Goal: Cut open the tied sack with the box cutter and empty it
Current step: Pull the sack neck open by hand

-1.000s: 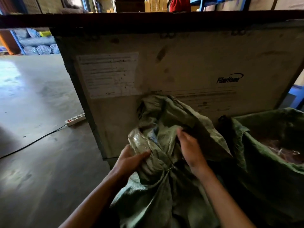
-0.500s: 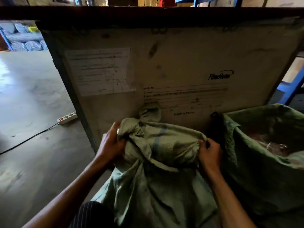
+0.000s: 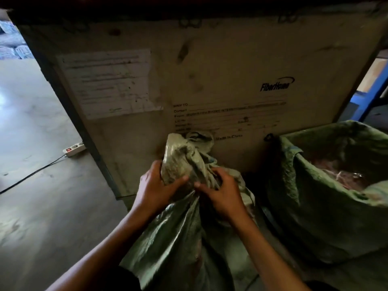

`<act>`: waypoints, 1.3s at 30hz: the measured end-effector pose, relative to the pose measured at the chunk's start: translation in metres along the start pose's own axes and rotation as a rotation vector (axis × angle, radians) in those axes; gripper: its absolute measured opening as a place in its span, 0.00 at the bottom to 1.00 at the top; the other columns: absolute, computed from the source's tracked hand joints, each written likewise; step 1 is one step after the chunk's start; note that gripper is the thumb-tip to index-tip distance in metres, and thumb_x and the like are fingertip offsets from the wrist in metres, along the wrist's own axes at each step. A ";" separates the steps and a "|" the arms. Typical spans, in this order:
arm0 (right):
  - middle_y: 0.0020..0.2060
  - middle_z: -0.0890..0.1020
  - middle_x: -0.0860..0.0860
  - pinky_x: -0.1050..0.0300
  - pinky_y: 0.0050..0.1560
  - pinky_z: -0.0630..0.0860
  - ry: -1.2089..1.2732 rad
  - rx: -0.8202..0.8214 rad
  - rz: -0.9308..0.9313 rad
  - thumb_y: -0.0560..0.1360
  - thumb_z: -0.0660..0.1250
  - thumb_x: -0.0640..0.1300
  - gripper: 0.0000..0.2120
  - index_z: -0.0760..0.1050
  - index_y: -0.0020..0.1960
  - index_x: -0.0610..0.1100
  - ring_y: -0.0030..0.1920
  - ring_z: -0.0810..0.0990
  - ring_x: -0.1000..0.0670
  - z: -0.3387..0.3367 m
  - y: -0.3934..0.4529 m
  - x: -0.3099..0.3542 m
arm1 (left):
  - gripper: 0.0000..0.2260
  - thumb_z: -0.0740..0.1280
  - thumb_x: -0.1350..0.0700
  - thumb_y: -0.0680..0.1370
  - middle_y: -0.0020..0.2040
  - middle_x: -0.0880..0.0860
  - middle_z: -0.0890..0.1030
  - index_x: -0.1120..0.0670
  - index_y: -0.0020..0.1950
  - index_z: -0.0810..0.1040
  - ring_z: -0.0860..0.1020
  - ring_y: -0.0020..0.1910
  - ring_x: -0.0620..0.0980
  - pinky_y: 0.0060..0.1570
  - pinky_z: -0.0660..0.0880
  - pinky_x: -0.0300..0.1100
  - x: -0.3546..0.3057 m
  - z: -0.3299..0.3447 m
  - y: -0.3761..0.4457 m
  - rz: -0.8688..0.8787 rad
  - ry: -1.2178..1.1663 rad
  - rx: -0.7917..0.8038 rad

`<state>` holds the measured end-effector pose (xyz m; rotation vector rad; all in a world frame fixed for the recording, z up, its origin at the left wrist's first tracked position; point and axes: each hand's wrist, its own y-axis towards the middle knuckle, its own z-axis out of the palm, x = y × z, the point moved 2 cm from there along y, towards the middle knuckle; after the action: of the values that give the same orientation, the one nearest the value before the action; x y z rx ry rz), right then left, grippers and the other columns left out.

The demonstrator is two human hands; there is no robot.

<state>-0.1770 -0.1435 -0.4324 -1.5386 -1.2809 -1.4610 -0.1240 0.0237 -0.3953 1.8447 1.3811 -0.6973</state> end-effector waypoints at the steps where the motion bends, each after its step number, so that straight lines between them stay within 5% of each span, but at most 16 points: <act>1: 0.53 0.82 0.50 0.58 0.56 0.77 0.002 0.030 0.014 0.68 0.75 0.45 0.20 0.76 0.58 0.45 0.53 0.80 0.56 -0.003 0.003 0.000 | 0.15 0.74 0.47 0.71 0.42 0.46 0.82 0.54 0.51 0.80 0.81 0.42 0.46 0.37 0.76 0.33 0.005 0.001 -0.003 0.040 0.024 -0.001; 4: 0.44 0.82 0.57 0.72 0.45 0.75 -0.077 0.153 0.003 0.68 0.74 0.44 0.12 0.78 0.51 0.49 0.42 0.79 0.67 -0.013 0.013 0.003 | 0.09 0.71 0.54 0.74 0.35 0.51 0.83 0.60 0.42 0.81 0.81 0.34 0.46 0.34 0.76 0.42 0.012 0.001 0.001 0.171 0.024 0.029; 9: 0.43 0.83 0.54 0.63 0.46 0.77 -0.086 0.208 0.008 0.68 0.74 0.44 0.12 0.78 0.50 0.47 0.43 0.81 0.59 -0.028 0.014 0.012 | 0.11 0.69 0.57 0.74 0.26 0.43 0.74 0.53 0.33 0.74 0.74 0.26 0.37 0.27 0.67 0.27 0.017 -0.011 0.015 0.212 0.111 -0.078; 14: 0.62 0.72 0.57 0.60 0.65 0.67 -0.360 0.353 0.025 0.62 0.78 0.53 0.40 0.64 0.69 0.50 0.63 0.70 0.58 -0.027 -0.002 -0.009 | 0.05 0.67 0.59 0.77 0.40 0.54 0.85 0.59 0.47 0.81 0.84 0.40 0.52 0.39 0.81 0.45 0.034 -0.017 0.013 -0.078 -0.331 0.019; 17: 0.64 0.76 0.47 0.50 0.66 0.69 -0.514 0.291 -0.149 0.69 0.64 0.56 0.29 0.69 0.67 0.45 0.65 0.73 0.48 0.000 -0.010 -0.020 | 0.07 0.68 0.56 0.76 0.43 0.53 0.86 0.56 0.53 0.79 0.84 0.43 0.50 0.39 0.81 0.41 0.022 -0.002 -0.004 -0.149 -0.582 0.083; 21: 0.53 0.83 0.46 0.54 0.56 0.74 -0.535 0.176 -0.145 0.70 0.64 0.47 0.17 0.78 0.58 0.44 0.55 0.79 0.48 -0.014 0.001 -0.009 | 0.23 0.77 0.51 0.68 0.46 0.37 0.79 0.47 0.59 0.74 0.77 0.45 0.31 0.43 0.73 0.26 0.044 -0.008 -0.012 0.076 -0.056 0.105; 25: 0.46 0.84 0.48 0.60 0.48 0.72 -0.571 0.064 -0.096 0.71 0.68 0.37 0.12 0.81 0.54 0.43 0.49 0.81 0.50 -0.054 0.010 -0.006 | 0.09 0.73 0.54 0.70 0.38 0.44 0.82 0.53 0.48 0.82 0.79 0.40 0.37 0.36 0.75 0.37 0.049 -0.023 0.004 0.238 0.138 0.120; 28: 0.48 0.85 0.44 0.55 0.51 0.75 -0.618 -0.081 -0.046 0.71 0.67 0.34 0.13 0.81 0.54 0.42 0.50 0.82 0.46 -0.078 0.012 -0.009 | 0.04 0.69 0.60 0.69 0.29 0.43 0.79 0.53 0.40 0.82 0.76 0.31 0.39 0.30 0.69 0.32 0.046 -0.039 0.018 0.223 0.151 0.052; 31: 0.45 0.85 0.45 0.62 0.43 0.71 -0.562 -0.195 0.014 0.73 0.65 0.34 0.11 0.81 0.52 0.42 0.48 0.81 0.49 -0.096 0.013 -0.007 | 0.11 0.66 0.65 0.72 0.26 0.42 0.78 0.50 0.34 0.79 0.74 0.29 0.36 0.32 0.71 0.40 0.046 -0.046 0.028 0.115 0.105 0.032; 37: 0.47 0.82 0.54 0.67 0.51 0.75 -0.436 -0.034 -0.080 0.74 0.64 0.34 0.12 0.80 0.54 0.43 0.49 0.79 0.55 -0.058 0.021 0.050 | 0.08 0.64 0.54 0.70 0.39 0.50 0.84 0.53 0.44 0.82 0.80 0.39 0.45 0.42 0.77 0.51 0.007 -0.045 0.038 0.075 -0.111 0.168; 39: 0.49 0.84 0.50 0.58 0.56 0.77 -0.408 -0.010 -0.079 0.73 0.65 0.33 0.12 0.81 0.54 0.43 0.51 0.81 0.53 -0.053 0.026 0.076 | 0.06 0.64 0.56 0.74 0.40 0.50 0.83 0.52 0.43 0.81 0.79 0.39 0.43 0.43 0.76 0.48 -0.020 -0.064 0.039 -0.001 -0.159 0.168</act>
<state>-0.1779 -0.1852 -0.3451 -1.8773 -1.5812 -1.2386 -0.0919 0.0576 -0.3331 1.8716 1.2530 -0.9642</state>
